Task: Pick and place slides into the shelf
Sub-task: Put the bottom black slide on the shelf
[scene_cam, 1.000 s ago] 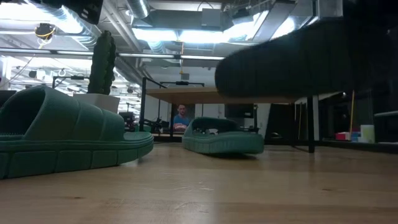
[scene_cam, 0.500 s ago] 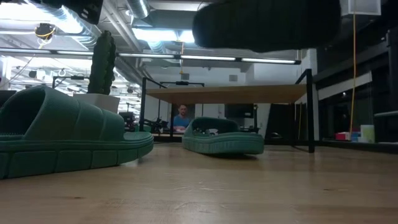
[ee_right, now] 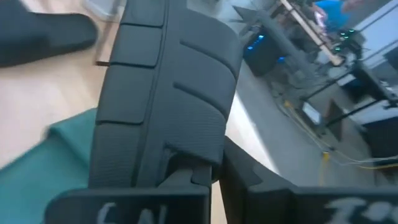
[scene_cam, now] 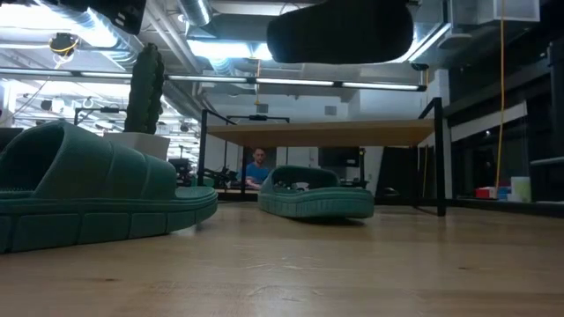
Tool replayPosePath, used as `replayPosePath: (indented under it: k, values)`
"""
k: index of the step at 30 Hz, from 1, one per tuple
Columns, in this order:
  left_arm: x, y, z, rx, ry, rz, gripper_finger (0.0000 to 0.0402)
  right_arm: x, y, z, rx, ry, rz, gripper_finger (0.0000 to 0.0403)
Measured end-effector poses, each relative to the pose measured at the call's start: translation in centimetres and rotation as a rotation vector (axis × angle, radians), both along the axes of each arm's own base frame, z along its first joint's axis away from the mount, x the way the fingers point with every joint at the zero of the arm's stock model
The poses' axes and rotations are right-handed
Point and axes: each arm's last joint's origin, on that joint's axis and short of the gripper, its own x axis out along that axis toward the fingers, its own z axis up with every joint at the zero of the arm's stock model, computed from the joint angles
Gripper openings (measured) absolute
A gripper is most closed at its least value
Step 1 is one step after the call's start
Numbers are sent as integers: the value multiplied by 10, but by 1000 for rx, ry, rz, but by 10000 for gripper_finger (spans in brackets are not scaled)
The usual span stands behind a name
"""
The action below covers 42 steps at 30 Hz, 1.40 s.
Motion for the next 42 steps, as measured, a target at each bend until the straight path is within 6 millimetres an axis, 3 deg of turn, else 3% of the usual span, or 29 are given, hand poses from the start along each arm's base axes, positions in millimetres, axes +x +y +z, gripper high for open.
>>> replayPosePath:
  k: [8,15,20,26,32,42]
  values:
    - [0,0,0,-1,0,0,0,13,-38,19,-67,87,-35,12]
    - [0,0,0,-2,1,1,0,26,-58,21,-153,205,1,12]
    - [0,0,0,-3,0,1,0,47,-62,3,-323,391,6,12]
    - [0,0,0,-2,1,0,0,72,-67,-33,-435,600,-11,12]
    - [0,0,0,-4,1,0,0,86,-81,-56,-493,692,-75,12]
    - [0,0,0,-6,1,1,0,89,-101,-64,-478,734,-116,12]
